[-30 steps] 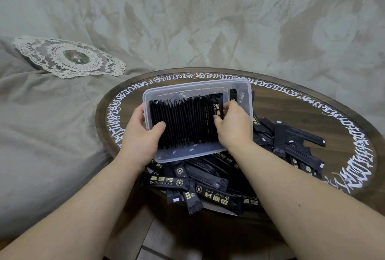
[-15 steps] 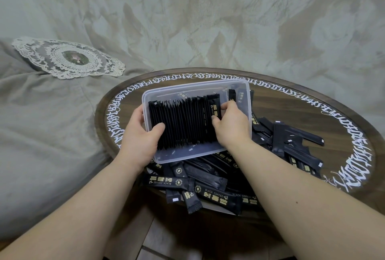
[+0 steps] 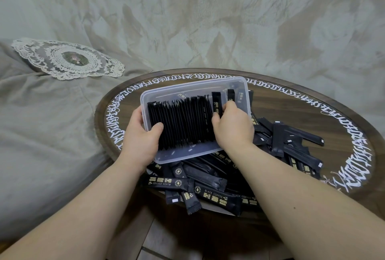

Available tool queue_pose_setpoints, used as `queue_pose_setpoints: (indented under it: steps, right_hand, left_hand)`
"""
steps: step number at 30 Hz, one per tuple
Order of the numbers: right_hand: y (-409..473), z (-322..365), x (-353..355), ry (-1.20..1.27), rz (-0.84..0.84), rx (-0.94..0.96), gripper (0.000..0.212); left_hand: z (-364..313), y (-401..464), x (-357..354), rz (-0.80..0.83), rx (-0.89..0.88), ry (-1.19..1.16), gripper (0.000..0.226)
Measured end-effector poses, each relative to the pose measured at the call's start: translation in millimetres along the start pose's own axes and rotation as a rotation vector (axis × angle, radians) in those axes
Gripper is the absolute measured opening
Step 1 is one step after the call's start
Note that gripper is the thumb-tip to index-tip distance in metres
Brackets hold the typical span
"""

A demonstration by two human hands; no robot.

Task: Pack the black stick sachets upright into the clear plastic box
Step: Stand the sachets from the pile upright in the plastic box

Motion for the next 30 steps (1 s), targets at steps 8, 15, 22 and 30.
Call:
queue_pose_setpoints:
  steps: [8, 15, 22, 30]
  right_hand:
    - [-6, 2, -2, -0.116, 0.041, 0.139, 0.027]
    - [-9, 4, 1, 0.032, 0.027, 0.107, 0.04]
    - [-8, -3, -3, 0.062, 0.014, 0.121, 0.022]
    - [-4, 3, -7, -0.086, 0.014, 0.192, 0.027]
  left_hand:
    - [7, 5, 2, 0.01, 0.027, -0.004, 0.049]
    - [10, 5, 6, 0.023, 0.017, -0.016, 0.045]
    - [9, 6, 5, 0.033, 0.012, -0.033, 0.046]
    - [7, 5, 4, 0.029, 0.016, -0.084, 0.045]
Point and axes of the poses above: each hand's wrist, its own y-axis towards the middle knuckle, its own x-axis out of the back of the hand, z = x × y, the point moved 6 cm from there along y, towards the middle knuckle, and after that the axes turned 1 degree about x, right-handed, at the moved point
